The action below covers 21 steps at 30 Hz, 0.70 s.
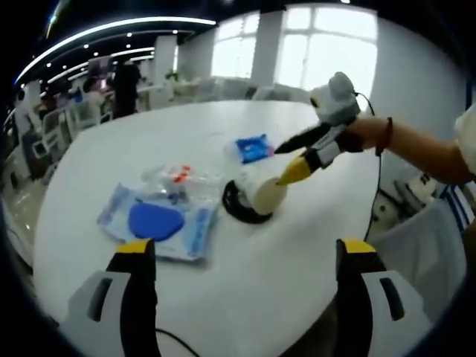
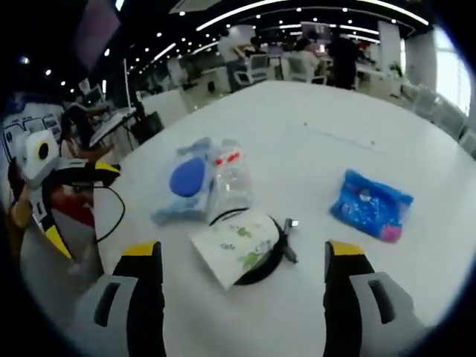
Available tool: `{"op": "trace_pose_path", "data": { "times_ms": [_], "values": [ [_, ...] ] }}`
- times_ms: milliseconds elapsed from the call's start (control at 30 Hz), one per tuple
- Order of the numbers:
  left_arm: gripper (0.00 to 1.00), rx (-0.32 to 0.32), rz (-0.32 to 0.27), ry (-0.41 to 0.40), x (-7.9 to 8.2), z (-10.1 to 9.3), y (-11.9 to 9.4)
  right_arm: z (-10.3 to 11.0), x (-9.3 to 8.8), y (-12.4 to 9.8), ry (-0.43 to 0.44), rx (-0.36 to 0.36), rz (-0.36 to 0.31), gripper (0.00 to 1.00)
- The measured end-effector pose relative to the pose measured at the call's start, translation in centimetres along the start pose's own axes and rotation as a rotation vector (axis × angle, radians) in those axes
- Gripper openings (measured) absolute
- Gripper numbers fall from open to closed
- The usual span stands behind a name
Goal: Arrange the tabletop items into an orderly group along one side of the table until the central work area is clear of visible clutter.
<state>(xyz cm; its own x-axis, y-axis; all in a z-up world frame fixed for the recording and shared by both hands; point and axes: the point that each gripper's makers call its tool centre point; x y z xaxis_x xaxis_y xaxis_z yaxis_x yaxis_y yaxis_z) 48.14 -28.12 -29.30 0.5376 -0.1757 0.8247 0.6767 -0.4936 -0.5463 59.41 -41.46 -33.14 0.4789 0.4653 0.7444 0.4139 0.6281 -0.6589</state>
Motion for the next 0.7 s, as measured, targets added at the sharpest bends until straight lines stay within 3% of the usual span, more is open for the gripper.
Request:
{"op": "trace_pose_path", "data": {
  "times_ms": [167, 267, 400, 700],
  "values": [
    [0.97, -0.002, -0.007, 0.003, 0.22, -0.03, -0.03, 0.32, -0.50, 0.55, -0.036, -0.013, 0.005, 0.76],
    [0.97, -0.005, -0.008, 0.006, 0.28, -0.09, -0.01, -0.19, -0.78, 0.68, -0.097, -0.059, 0.024, 0.68],
    [0.96, -0.008, -0.007, 0.006, 0.27, -0.17, 0.01, -0.15, -0.93, 0.70, -0.138, -0.086, 0.033, 0.51],
    [0.96, -0.005, -0.010, 0.017, 0.38, -0.15, -0.06, -0.19, -0.92, 0.69, -0.195, -0.140, 0.025, 0.29]
  ]
}}
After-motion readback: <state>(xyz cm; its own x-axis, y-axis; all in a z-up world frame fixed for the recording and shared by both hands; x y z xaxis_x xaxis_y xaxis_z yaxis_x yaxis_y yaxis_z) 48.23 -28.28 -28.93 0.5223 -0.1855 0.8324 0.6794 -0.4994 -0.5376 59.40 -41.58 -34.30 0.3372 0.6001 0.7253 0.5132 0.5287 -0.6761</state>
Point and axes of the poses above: the point that each gripper's makers call its tool centre point, and the gripper's own axes: y roughly forward along the fingers, z roughly to its left, x roughly out of its top, and after that the axes turned 2 degrees about -y, right-handed
